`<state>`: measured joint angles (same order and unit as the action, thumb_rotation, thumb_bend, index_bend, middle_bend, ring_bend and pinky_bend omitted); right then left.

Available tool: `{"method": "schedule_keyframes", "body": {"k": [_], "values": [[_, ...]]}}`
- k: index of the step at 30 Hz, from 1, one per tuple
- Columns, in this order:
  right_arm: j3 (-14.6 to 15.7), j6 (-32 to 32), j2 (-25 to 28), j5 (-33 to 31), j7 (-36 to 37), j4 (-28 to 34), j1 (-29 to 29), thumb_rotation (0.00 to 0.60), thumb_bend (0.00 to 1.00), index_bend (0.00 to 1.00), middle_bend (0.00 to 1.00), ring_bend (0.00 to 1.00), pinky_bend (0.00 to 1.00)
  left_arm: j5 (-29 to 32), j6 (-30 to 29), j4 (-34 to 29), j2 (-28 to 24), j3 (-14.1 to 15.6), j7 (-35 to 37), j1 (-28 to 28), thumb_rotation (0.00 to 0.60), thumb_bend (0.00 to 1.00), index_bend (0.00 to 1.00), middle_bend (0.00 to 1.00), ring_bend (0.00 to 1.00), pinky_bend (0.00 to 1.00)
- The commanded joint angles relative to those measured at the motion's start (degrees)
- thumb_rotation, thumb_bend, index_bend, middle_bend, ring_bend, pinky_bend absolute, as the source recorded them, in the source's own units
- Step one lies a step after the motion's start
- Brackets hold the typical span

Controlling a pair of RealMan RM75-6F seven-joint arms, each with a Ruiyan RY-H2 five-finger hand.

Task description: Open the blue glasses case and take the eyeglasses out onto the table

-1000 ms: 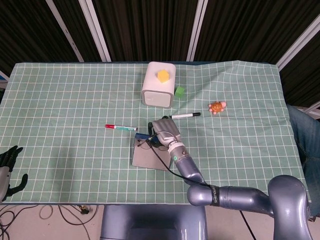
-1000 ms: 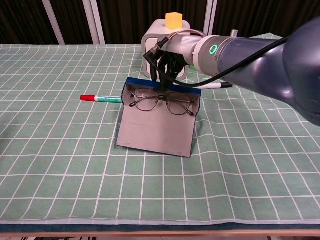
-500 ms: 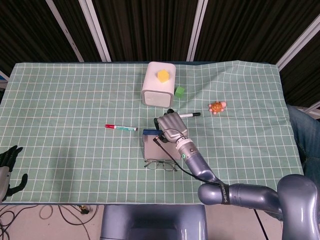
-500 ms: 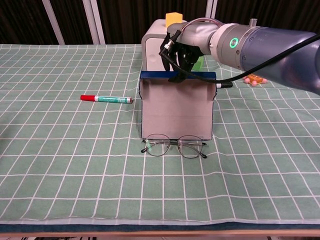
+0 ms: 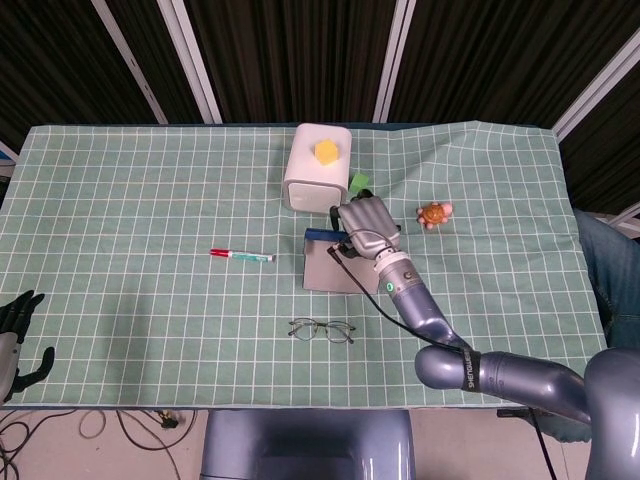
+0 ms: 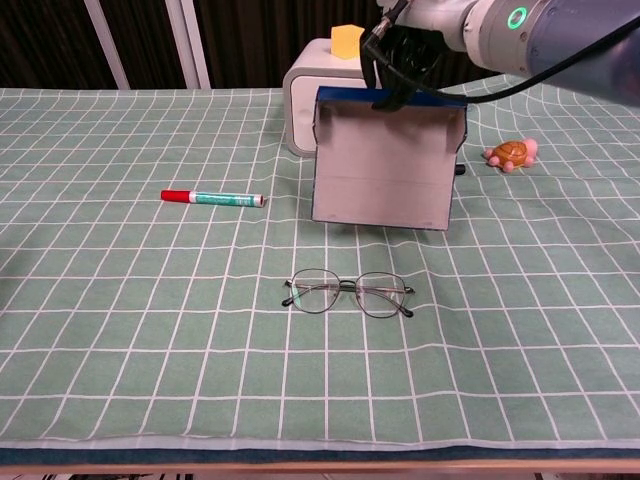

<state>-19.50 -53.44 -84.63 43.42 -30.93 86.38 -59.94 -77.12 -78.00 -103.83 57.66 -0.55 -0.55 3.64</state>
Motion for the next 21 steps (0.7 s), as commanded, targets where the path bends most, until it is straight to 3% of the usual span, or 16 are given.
{"method": "schedule_keyframes", "body": {"k": [1,11,21], "values": [[-0.1,0.3,3.3,0.8,1.1,1.6,1.2,0.600,0.45,0.57,0.55,0.43,0.24,-0.1,0.0,0.0,0.0,0.0,-0.1,0.0,0.600,0.45,0.02,0.00,0.00,0.00],[3.7,3.8,11.8,3.1,3.5,-1.1,4.7,0.600,0.45,0.57,0.54,0.43,0.24,-0.4,-0.4,0.0,0.2,0.1,-0.6,-0.1,0.600,0.45,0.02,0.00,0.00,0.00],[6.9,9.4,8.3,5.3,11.7,-12.1,7.4,0.600,0.45,0.57,0.53,0.42,0.23,-0.4,-1.0,0.1,0.5,0.0,-1.4,-0.3,0.600,0.45,0.02,0.00,0.00,0.00]]}}
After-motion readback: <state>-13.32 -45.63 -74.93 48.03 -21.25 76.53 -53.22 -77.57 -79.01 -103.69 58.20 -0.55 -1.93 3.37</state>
